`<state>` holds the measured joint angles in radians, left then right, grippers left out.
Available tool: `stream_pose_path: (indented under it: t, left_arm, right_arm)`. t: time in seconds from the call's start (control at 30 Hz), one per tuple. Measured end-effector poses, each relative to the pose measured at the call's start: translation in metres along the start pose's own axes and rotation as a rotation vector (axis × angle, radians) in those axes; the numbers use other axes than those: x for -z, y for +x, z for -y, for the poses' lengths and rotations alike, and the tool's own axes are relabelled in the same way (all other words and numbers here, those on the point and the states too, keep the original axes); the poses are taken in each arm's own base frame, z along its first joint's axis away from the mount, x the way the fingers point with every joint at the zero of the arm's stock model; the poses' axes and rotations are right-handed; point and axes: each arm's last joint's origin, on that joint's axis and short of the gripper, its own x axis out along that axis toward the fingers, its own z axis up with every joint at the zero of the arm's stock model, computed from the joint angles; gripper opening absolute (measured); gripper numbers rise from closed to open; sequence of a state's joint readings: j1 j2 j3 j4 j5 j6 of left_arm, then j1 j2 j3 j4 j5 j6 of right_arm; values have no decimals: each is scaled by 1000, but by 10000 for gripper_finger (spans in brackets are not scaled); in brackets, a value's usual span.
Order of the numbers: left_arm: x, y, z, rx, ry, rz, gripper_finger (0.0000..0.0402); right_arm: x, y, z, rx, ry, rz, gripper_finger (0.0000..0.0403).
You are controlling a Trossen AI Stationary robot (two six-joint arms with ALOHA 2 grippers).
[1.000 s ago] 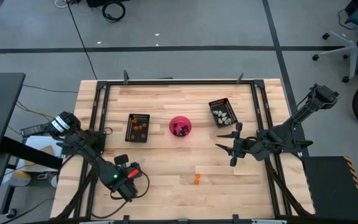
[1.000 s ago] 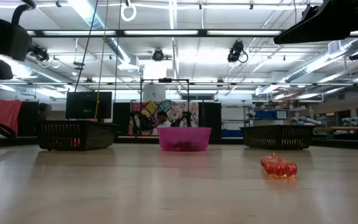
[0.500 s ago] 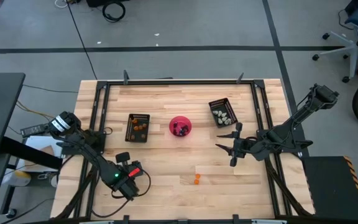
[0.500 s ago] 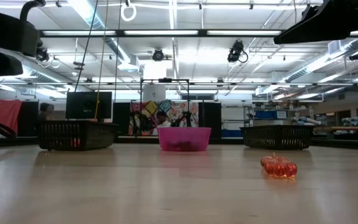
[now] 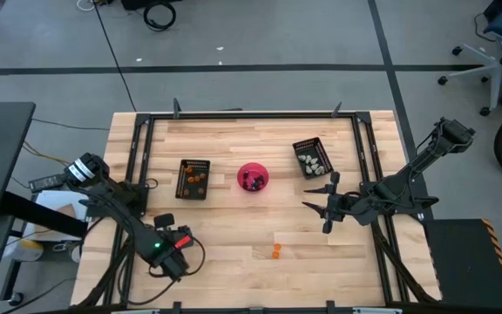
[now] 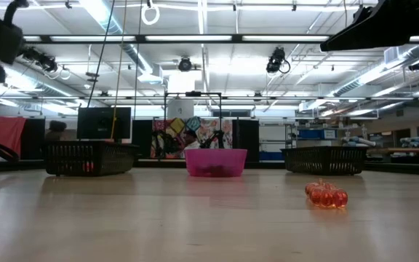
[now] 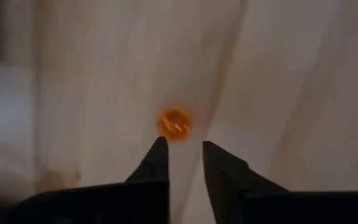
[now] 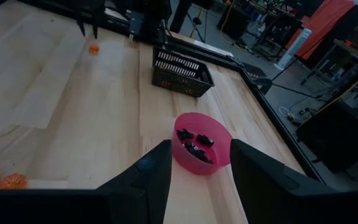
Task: Sort Halloween decoration
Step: Put the top orange pumpkin toy into the left black bin
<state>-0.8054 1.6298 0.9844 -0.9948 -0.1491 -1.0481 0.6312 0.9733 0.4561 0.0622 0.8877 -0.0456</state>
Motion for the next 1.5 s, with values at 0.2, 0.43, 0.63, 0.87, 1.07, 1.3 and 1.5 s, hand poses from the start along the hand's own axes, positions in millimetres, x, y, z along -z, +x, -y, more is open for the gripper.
stream_pose_path:
  t: [0.2, 0.43, 0.63, 0.87, 1.07, 1.3, 1.5]
  left_arm:
    - [3, 12, -6, -12, -16, -54, 120]
    - [-5, 23, -12, 17, -53, -40, 150]
    - [-8, 32, -17, 31, -52, -34, 144]
    - [-8, 33, -18, 45, -44, -50, 142]
    - [-8, 34, -16, 52, -18, -47, 141]
    - [-9, 34, -16, 57, -16, -46, 92]
    - [-8, 34, -16, 55, 7, -46, 42]
  right_arm:
    - [0, 0, 0, -1, 3, 3, 167]
    - [0, 0, 0, -3, 2, 3, 167]
    - [0, 0, 0, -3, 2, 3, 167]
    - [0, 0, 0, -3, 1, 3, 167]
    - [0, 0, 0, -4, 2, 3, 167]
    - [0, 0, -1, -18, 3, 4, 167]
    - [0, 0, -1, -18, 3, 4, 167]
